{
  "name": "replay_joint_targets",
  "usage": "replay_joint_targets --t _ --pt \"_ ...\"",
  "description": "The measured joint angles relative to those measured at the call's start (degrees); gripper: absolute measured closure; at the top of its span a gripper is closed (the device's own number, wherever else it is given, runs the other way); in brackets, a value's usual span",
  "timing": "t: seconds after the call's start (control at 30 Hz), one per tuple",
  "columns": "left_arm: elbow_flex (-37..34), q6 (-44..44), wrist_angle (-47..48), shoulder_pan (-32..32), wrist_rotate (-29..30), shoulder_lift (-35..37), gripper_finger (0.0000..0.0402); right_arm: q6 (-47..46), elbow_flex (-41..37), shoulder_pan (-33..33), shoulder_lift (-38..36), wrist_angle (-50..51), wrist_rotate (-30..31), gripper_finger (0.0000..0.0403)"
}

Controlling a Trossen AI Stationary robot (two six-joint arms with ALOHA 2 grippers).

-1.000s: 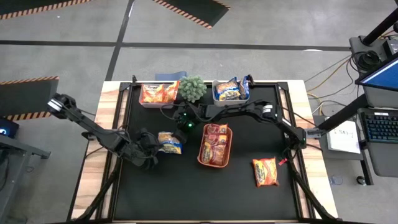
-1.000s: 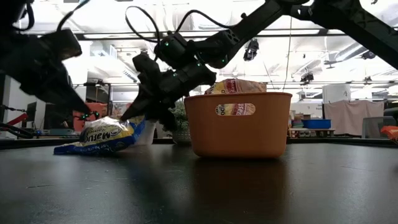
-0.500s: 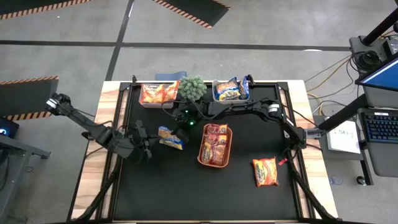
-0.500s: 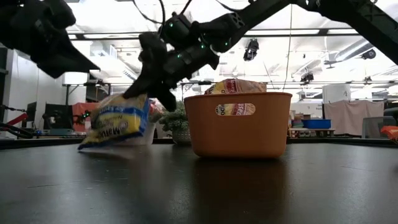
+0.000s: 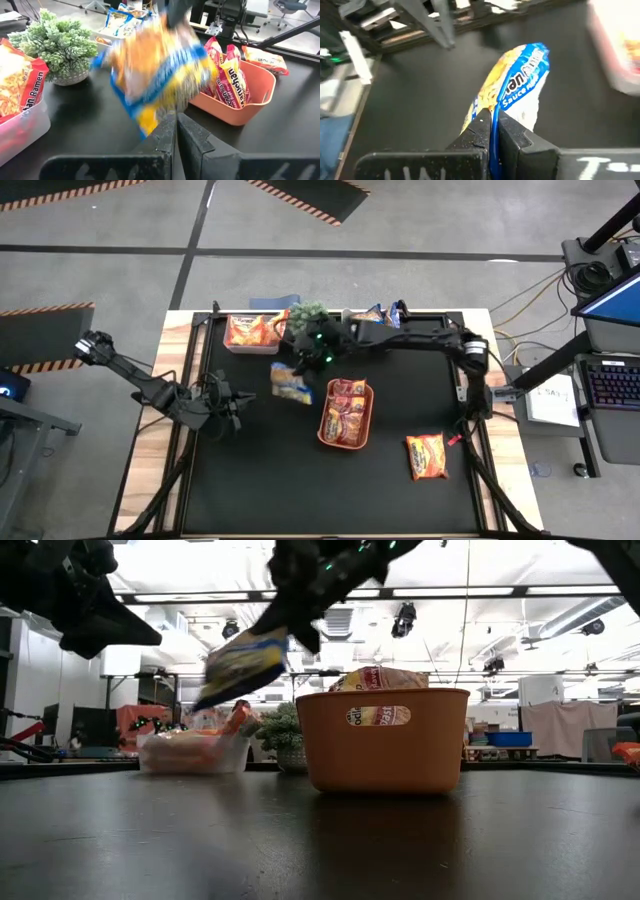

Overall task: Sort Maruchan noodles
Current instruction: Put the blue noodle pack into the gray bin

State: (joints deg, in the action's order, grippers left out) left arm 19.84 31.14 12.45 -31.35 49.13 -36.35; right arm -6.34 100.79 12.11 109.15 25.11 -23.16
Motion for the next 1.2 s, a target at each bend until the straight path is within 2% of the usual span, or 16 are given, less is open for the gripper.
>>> replay_joint_targets --t 0.2,0.43,0.57,0.8,1.0,1.2 --pt "0.0 0.0 0.0 0.0 0.0 -1.0 0.0402 1.5 -1.3 1.7 -8.2 9.0 8.8 0.0394" --pt "0.0 -0.1 -0.3 0.0 2.6 -2.0 0.0402 -0.2 -8.6 6.6 -18.1 10.5 17.0 0.0394" --pt "0.0 -0.7 -0.9 0.0 3.0 -2.2 0.0402 -3.5 -16.1 11.5 -23.2 5.4 17.8 0.0394" --pt "0.0 -0.7 -1.9 0.0 6.1 -2.2 0.0402 -12.1 -31.1 19.4 -29.4 -12.1 18.1 0.0394" --pt "0.0 -0.9 -2.0 0.0 6.9 -2.2 0.0402 -15.2 -39.2 21.3 -31.1 -18.0 22.0 0.0394" --pt "0.0 -3.0 -2.8 0.0 7.3 -2.2 0.0402 -15.6 -42.2 21.2 -31.2 -19.7 23.3 0.0394"
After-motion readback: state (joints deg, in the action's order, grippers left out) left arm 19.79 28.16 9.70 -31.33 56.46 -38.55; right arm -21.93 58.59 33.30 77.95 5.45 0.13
